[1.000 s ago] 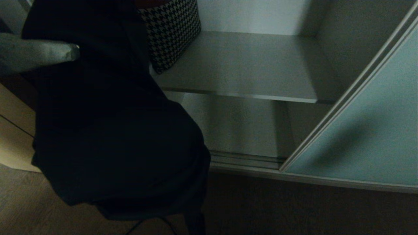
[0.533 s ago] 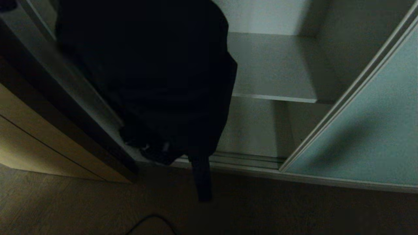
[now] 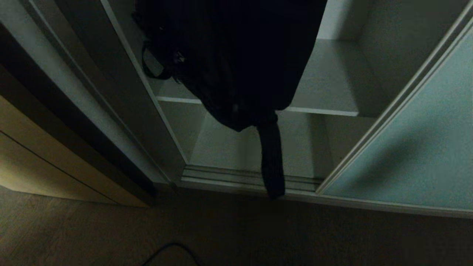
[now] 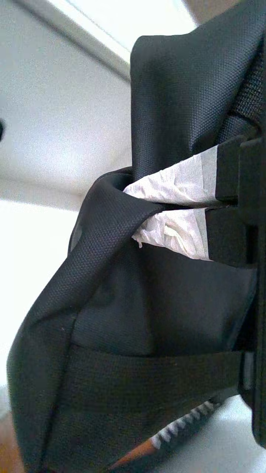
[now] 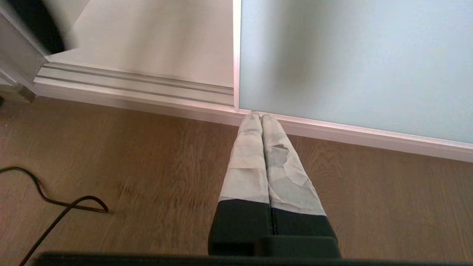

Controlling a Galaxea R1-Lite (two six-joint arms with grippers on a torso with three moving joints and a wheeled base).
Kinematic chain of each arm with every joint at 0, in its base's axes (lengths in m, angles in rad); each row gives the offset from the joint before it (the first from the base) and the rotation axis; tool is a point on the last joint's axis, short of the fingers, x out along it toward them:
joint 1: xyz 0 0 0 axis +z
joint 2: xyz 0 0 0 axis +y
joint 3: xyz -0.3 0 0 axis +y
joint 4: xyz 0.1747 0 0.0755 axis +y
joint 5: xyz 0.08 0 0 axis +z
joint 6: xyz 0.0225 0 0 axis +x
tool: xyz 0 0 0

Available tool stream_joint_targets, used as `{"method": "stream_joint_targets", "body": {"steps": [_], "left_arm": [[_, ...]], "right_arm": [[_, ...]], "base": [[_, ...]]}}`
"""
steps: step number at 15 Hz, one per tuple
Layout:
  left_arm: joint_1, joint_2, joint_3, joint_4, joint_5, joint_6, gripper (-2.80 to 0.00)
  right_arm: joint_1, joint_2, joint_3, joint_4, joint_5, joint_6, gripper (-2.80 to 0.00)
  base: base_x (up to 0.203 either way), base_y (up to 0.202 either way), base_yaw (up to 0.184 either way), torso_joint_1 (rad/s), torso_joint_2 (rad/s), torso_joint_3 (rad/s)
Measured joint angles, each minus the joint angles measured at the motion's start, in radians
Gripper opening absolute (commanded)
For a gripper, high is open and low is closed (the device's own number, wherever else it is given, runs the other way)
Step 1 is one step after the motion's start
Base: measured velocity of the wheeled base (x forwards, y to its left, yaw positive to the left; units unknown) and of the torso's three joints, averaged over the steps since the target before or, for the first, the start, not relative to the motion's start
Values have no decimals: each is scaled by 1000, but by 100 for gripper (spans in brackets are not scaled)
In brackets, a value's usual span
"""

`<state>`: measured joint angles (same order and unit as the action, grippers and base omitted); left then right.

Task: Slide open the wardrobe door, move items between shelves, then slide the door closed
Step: Place the bag on the higher shelf

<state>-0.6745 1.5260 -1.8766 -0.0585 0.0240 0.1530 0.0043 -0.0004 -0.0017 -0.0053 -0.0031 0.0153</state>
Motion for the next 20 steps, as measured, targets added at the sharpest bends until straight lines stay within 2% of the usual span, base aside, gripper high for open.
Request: {"method": "stream_joint_targets", "body": {"steps": [2,6,12,20], "left_arm": [[-1,63,-44,-61,1,1,-280],[-2,164,-57,-225,30,0,-280],[-2,199,-59,-230,26,0,-280],[-24,209,-59,-230,18,-1,-280]], "right_arm": [[0,0,0,0,0,0,-280],[0,0,0,0,0,0,-280],[0,0,0,0,0,0,-280],[0,0,0,0,0,0,-280]], "base": [[0,0,0,0,0,0],[0,0,0,0,0,0],[0,0,0,0,0,0],[186,0,0,1,2,4]]}}
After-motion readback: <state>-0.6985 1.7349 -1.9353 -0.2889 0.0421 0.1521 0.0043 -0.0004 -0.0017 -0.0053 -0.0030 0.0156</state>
